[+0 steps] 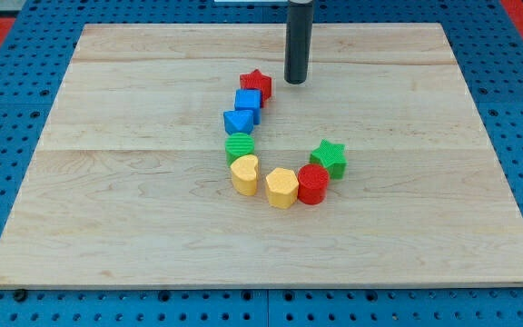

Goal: Move your arm to the bottom right of the red circle

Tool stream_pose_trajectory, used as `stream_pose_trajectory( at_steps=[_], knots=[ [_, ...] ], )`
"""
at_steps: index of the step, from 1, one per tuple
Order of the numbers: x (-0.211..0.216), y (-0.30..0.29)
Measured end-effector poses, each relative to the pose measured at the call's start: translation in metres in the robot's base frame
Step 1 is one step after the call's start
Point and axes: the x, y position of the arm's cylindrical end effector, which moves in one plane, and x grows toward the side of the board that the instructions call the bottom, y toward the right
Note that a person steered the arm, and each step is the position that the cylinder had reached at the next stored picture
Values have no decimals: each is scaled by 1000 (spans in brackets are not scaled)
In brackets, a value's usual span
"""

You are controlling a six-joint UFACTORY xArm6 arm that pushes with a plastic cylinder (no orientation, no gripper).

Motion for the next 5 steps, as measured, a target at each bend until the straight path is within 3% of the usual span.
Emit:
stream_pose_trajectory(
  at_steps=[5],
  knots=[
    [13,-26]
  ],
)
